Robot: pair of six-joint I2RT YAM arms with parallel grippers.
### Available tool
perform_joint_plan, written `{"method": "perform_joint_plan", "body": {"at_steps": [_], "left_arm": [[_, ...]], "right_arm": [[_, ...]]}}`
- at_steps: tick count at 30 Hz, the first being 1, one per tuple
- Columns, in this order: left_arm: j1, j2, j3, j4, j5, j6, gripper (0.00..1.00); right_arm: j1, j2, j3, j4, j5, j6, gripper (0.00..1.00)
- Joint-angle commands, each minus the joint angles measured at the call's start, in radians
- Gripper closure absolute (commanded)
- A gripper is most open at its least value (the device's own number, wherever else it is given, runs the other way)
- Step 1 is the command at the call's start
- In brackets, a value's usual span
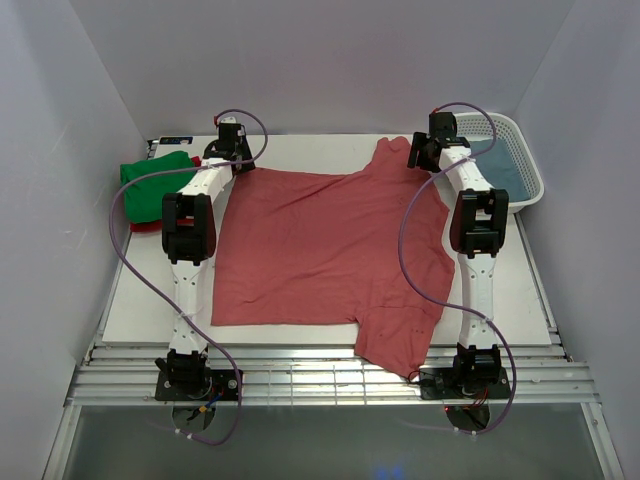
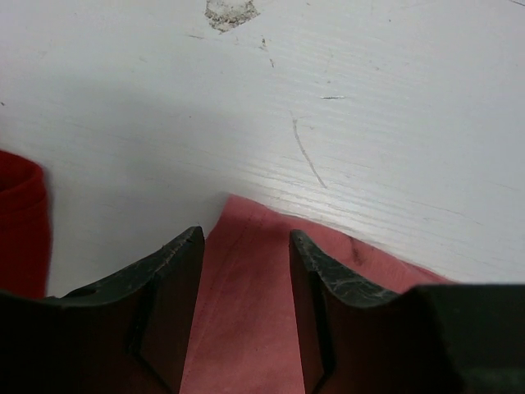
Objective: Fold and stack the t-shirts
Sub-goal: Grap the side of the flattened tshirt furthest away from the robot with both arms
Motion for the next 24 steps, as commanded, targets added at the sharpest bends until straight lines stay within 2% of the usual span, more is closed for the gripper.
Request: {"method": "perform_joint_plan", "body": {"at_steps": [1,8,12,15,16,18,19,22,24], "left_arm": [[0.007,-0.008,0.007,0.026,0.032,-0.017,0.44],[0.007,-0.003,0.0,0.021,0.066,-0.031,0.55],[0.007,0.007,0.003,-0.012,0.081,-0.045,0.68],[0.007,0.009,0.0,-0.038,0.077,-0.063,0.81],[0.007,0.009,-0.003,-0.042,0.078,-0.065,0.82],[0.007,0.006,-0.008,-0.049,0.074,-0.067,0.82],[0.007,0.004,-0.01,-0.052,0.072,-0.065,0.82],[0.007,-0.003,-0.011,-0.054,0.069,-0.065,0.84],[0.007,-0.011,-0.01,-0.054,0.06,-0.065,0.84]], "right_arm": [[-0.034,0.054,0.055,-0.004,0.039,0.014,0.27],[-0.033,0.067,0.079,0.005,0.009,0.02,0.22],[-0.037,0.082,0.083,-0.021,-0.056,0.048,0.23],[-0.036,0.087,0.072,-0.044,-0.103,0.055,0.39],[-0.037,0.085,0.065,-0.046,-0.113,0.055,0.5],[-0.037,0.07,0.042,-0.043,-0.116,0.054,0.6],[-0.037,0.062,0.027,-0.034,-0.116,0.054,0.68],[-0.036,0.037,-0.007,-0.003,-0.114,0.054,0.81],[-0.036,0.027,-0.01,0.005,-0.113,0.054,0.85]]}}
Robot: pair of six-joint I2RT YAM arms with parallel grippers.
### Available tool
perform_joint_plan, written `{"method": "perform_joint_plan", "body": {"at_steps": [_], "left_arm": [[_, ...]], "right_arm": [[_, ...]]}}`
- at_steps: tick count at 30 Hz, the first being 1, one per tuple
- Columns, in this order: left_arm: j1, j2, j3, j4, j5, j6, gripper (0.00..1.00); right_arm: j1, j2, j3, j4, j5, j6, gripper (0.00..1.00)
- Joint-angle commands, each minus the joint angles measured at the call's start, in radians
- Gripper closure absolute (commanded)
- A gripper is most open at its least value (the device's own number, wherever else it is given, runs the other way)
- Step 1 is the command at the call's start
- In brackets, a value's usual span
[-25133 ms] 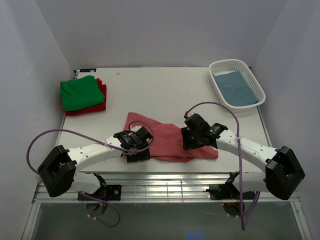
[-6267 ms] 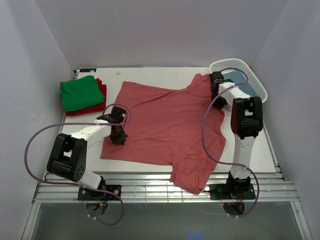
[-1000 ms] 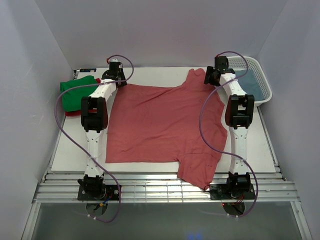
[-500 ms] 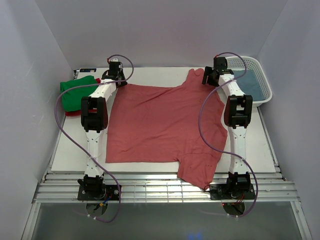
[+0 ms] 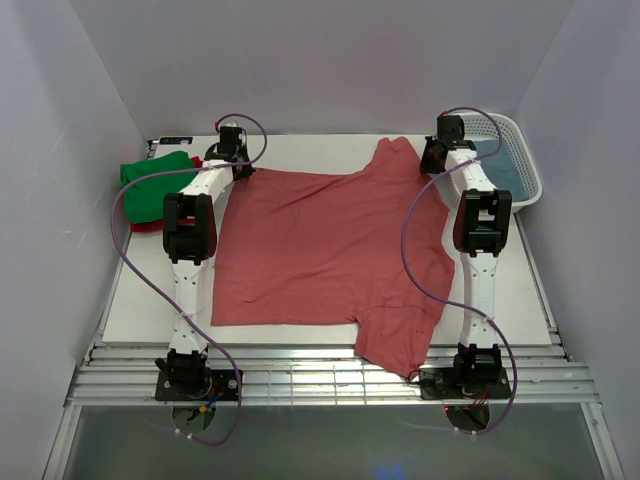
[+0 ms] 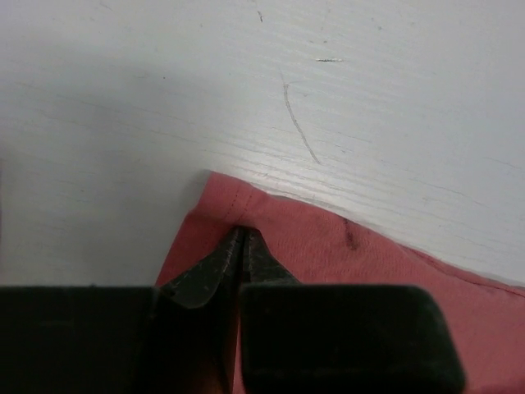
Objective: Fold and stack the t-shirts
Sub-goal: Grap the side of the flattened tshirt furthest away from the robot with both arms
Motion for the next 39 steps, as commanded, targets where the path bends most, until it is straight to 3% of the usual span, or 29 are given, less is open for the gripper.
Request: {"method": "perform_joint_plan", "body": {"at_steps": [1,9,16,25,31,36,39], "left_arm": [[0.007,-0.033,-0.001,-0.025,-0.006,-0.004,0.85],[0.007,-0.089,0.007,-0.011,-0.037,-0.01,0.86],[0.009,-0.22,-0.127,0.094,-0.052,-0.032,0.87],[0.02,-0.304,-0.173,0.148,-0.019,-0.047,0.87],[0.026,-0.246,-0.156,0.141,0.049,-0.05,0.85],[0.027,-0.162,-0.093,0.076,0.078,-0.057,0.47],[0.029,-0.142,-0.096,0.078,0.075,-0.054,0.35]], "right_arm": [[0.0,-0.027,-0.036,-0.014,0.0,0.004,0.91],[0.001,-0.145,-0.162,0.08,-0.063,0.0,0.92],[0.015,-0.28,-0.313,0.125,-0.088,-0.028,0.92],[0.016,-0.4,-0.432,0.138,-0.097,-0.056,0.92],[0.021,-0.44,-0.479,0.146,-0.101,-0.066,0.92],[0.023,-0.435,-0.478,0.138,-0.107,-0.06,0.92],[0.026,-0.423,-0.456,0.126,-0.111,-0.057,0.92]]}}
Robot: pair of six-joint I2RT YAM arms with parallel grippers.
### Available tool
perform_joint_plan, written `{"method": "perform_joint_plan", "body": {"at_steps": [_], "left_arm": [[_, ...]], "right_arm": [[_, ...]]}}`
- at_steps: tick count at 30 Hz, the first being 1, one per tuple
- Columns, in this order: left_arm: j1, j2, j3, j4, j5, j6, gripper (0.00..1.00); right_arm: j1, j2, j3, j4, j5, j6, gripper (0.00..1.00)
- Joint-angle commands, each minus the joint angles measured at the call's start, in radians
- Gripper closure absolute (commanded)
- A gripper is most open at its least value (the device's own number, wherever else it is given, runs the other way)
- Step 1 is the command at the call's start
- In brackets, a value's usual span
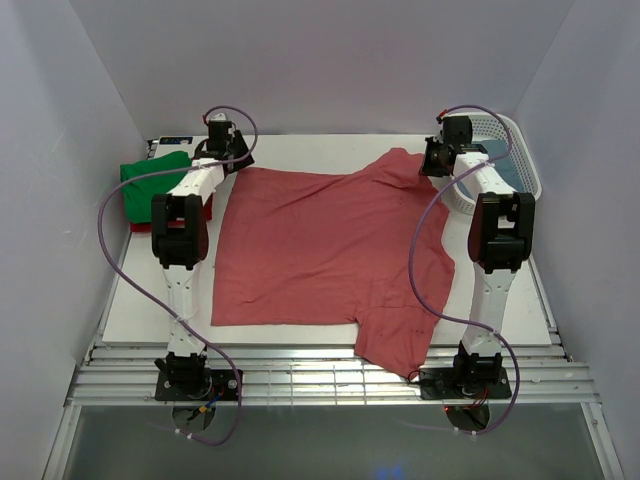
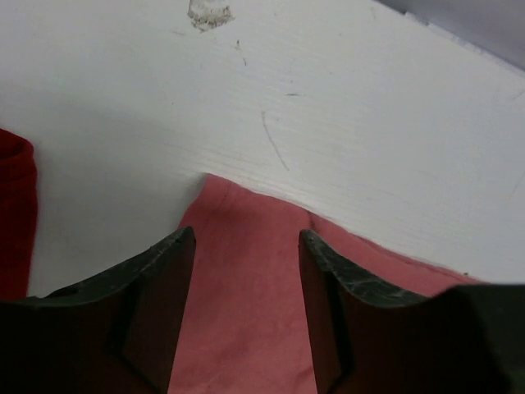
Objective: Fold and stack the t-shirts
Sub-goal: Grap the side of the flattened tshirt furthest away from the robot with both arms
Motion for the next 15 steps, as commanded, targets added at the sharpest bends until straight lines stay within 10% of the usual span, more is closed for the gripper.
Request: {"method": "perform_joint_plan", "body": {"at_steps": [1,15], "left_arm": [[0.006,0.011,0.031,-0.023,0.025,0.002,0.34],[0.006,0.094,0.1,0.009,0.025,0.011,0.32]], "right_arm": [[0.009,-0.029,0.025,0.004,-0.017,-0.008,0.92],[0.015,-0.021,0.016,-0.009,-0.017,-0.013,0.92]]}}
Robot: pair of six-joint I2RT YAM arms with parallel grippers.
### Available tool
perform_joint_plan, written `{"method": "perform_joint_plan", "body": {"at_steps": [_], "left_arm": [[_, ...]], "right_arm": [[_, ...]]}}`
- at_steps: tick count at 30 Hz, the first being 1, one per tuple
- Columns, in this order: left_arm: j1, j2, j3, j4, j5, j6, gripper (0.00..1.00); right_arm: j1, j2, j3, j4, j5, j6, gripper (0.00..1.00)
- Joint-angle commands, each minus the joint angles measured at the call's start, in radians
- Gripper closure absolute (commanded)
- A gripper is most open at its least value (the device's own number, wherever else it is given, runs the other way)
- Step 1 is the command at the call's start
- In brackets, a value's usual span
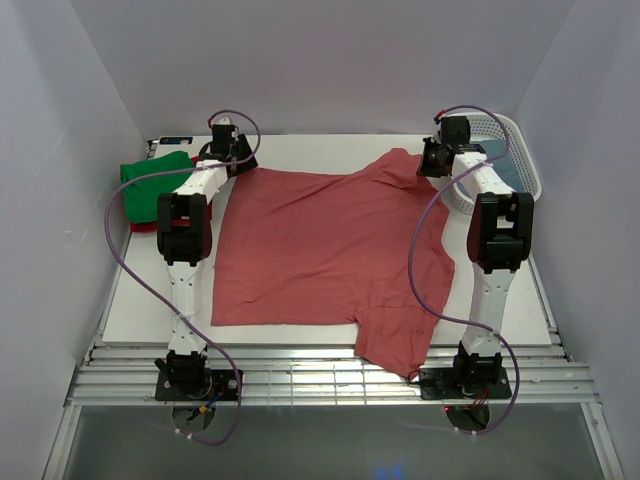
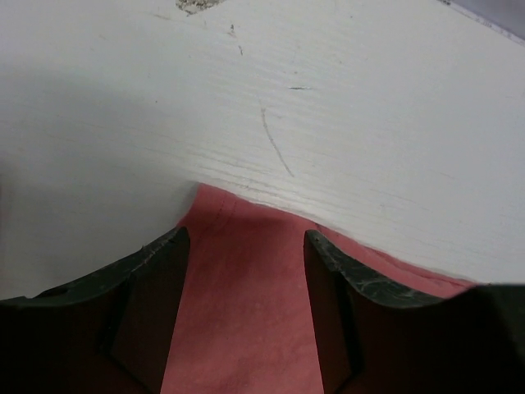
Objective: Fold and stack the t-shirts
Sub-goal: Grap the side of the flattened tshirt furthest away from the robot with both arms
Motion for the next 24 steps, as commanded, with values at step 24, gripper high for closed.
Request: {"method": "perform_joint_plan", "body": {"at_steps": [24], "left_arm": [[0.006,0.033,0.018,-0.012,-0.08,0.029,0.54]], "right_arm": [[0.009,0.026,0.033,-0.019,-0.017,-0.001,0.92]]}}
